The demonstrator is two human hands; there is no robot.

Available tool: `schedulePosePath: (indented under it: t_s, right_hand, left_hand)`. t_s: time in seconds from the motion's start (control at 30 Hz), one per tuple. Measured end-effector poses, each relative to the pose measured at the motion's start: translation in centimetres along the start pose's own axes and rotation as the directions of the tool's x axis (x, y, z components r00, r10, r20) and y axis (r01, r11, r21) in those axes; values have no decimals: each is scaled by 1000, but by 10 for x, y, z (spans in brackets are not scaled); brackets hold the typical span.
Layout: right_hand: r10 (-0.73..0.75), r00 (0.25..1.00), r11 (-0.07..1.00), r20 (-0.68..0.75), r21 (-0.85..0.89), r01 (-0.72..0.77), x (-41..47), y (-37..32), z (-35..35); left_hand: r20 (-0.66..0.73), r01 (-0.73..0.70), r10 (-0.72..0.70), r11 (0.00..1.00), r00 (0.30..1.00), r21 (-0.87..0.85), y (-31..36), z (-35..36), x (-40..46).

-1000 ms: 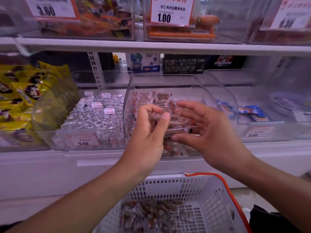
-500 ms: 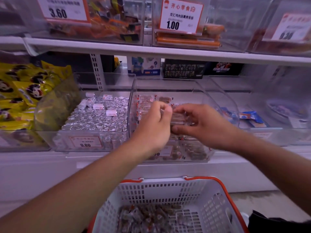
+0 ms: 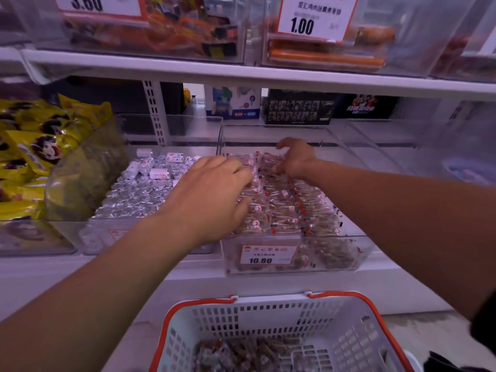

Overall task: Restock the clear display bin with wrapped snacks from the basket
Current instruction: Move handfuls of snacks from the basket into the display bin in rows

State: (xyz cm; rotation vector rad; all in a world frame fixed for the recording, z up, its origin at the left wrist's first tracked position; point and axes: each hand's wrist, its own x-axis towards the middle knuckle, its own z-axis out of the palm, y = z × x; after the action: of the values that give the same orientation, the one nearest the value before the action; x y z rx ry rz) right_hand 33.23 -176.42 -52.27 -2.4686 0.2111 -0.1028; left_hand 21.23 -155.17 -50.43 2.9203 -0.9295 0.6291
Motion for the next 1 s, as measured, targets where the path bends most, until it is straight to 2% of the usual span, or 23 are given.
schedulePosePath:
  t_s: [0.13, 0.23, 0.33, 0.43, 0.5, 0.57, 0.67, 0.73, 0.8, 0.87, 1.0]
  right_hand:
    - [2, 988, 1000, -157, -24, -6, 1, 5, 5]
    - [101, 975, 994, -196, -13, -105, 4, 8, 8]
    - [113, 971, 993, -211, 56, -103, 3, 5, 18]
    - [-2, 978, 999, -209, 32, 9, 0, 3, 29]
    - [-143, 977, 985, -158, -117, 125, -2, 4, 29]
    - [-292, 955, 895, -50, -366, 255, -4, 8, 21]
    - [-424, 903, 689, 70, -622, 372, -5, 17, 8]
    - [-501, 858, 561, 115, -712, 423, -8, 19, 5]
    - [-523, 840, 505, 142, -743, 440, -10, 19, 4]
    - [-474, 867, 517, 155, -748, 417, -11, 19, 3]
    - [-367, 924, 652, 104, -679, 336, -31, 3, -16]
  left_hand:
    - [-9, -1, 1, 1000, 1000, -21, -1, 0, 0]
    - [-29, -5, 4, 999, 1000, -32, -1, 1, -2]
    - [-41, -7, 6, 999, 999, -39, 1, 3, -3]
    - [-34, -12, 10, 999, 999, -45, 3, 4, -4]
    - [-37, -13, 11, 998, 999, -59, 3, 4, -4]
    - [-34, -17, 15, 998, 999, -58, 2, 3, -4]
    - [-25, -20, 19, 999, 1000, -48, 1, 3, -4]
    - [-35, -27, 25, 998, 999, -55, 2, 4, -3]
    - [-53, -31, 28, 997, 998, -66, 3, 2, -3]
    - [-71, -29, 22, 995, 997, -100, 4, 0, -3]
    - [-142, -56, 36, 989, 989, -138, 10, -13, -9]
